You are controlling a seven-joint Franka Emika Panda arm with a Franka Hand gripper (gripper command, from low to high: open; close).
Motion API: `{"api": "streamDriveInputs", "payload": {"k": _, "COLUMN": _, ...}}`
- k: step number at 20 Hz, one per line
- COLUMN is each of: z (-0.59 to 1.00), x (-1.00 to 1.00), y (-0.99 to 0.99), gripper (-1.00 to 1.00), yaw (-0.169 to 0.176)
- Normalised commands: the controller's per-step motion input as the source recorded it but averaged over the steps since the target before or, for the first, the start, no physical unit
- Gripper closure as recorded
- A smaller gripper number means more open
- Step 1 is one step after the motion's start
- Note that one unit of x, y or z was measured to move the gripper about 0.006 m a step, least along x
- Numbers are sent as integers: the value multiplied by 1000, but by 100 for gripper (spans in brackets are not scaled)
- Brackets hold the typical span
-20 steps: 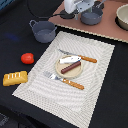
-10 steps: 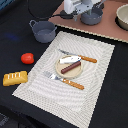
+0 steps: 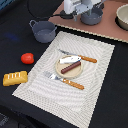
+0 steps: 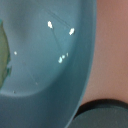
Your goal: Interact with the objects in diverse but meaningful ways.
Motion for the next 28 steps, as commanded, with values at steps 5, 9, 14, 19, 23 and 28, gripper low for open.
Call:
{"api": "streamDriveInputs", "payload": {"k": 5, "z": 0, "x": 262, "y": 235, "gripper": 100, "yaw": -15}}
{"api": "streamDriveInputs", "payload": {"k": 9, "z": 0, "x": 268, "y": 239, "gripper": 100, "yaw": -14}}
{"api": "streamDriveInputs", "payload": {"k": 14, "z": 0, "x": 283, "y": 256, "gripper": 100, "yaw": -14}}
{"api": "streamDriveInputs", "payload": {"k": 19, "z": 122, "x": 139, "y": 299, "gripper": 100, "yaw": -5}}
{"api": "streamDriveInputs", "payload": {"k": 23, "z": 301, "x": -398, "y": 291, "gripper": 100, "yaw": 1}}
{"api": "streamDriveInputs", "payload": {"k": 28, "z": 405, "x": -674, "y": 290, "gripper": 100, "yaw": 10}}
